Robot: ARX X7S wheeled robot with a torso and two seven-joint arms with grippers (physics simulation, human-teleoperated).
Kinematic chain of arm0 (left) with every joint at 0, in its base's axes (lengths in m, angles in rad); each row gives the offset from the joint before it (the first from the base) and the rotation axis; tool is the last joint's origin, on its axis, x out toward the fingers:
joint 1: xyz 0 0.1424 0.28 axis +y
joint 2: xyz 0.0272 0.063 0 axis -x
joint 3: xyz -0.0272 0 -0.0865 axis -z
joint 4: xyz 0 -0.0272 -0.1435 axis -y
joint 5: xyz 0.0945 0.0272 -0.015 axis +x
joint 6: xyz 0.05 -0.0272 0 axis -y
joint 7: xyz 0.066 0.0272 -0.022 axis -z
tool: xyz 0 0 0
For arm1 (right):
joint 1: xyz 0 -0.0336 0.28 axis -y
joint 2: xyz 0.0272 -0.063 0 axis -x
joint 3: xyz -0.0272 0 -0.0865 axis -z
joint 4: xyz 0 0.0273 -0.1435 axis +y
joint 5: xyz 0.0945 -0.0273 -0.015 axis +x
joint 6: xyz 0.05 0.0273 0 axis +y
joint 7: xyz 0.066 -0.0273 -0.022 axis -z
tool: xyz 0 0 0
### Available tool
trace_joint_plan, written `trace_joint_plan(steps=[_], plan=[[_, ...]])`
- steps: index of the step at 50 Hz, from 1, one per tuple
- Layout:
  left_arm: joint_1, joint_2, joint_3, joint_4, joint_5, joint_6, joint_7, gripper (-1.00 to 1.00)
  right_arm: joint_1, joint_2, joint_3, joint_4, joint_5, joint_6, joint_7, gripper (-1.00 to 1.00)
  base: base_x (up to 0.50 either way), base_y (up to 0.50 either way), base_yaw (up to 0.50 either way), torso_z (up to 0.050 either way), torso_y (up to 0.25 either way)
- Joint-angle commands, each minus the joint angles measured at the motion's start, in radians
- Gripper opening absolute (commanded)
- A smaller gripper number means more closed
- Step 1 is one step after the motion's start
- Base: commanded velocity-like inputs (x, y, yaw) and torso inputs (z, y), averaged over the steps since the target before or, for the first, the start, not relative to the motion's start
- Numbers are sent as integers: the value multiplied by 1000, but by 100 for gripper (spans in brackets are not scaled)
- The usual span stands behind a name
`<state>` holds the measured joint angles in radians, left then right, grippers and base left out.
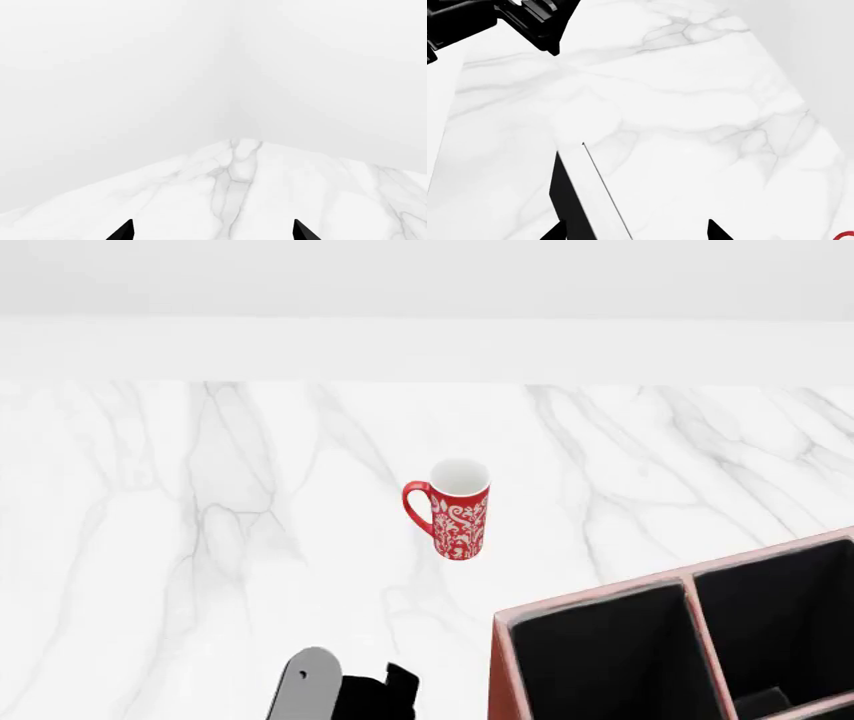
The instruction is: Pick up the book and place it in the left compartment of the caddy.
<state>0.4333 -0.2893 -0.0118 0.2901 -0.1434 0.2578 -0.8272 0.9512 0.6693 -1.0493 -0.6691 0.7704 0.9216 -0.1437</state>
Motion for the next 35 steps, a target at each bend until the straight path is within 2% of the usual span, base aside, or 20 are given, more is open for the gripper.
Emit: trace_joint_plan(steps=[1,7,13,23,35], plan=[[2,-2,1,-1,-1,3,-2,100,-49,2,-44,36,-87,-70,11,100,0,0,0,0,0],[1,-3,4,1,2,2,-4,100,-68,-1,-45,41,-96,-93,21,100,0,0,0,0,0],[2,-3,5,-1,2,5,-7,100,-92,16,-104,-2,-172,-169,-9,100,0,0,0,0,0],[1,-6,6,-4,0,9,-7,100,-101,17,-126,-31,-176,-181,-22,100,0,0,0,0,0],[0,-7,9,-7,0,10,-9,100,-187,38,-139,77,-263,-327,-3,100,0,0,0,0,0]])
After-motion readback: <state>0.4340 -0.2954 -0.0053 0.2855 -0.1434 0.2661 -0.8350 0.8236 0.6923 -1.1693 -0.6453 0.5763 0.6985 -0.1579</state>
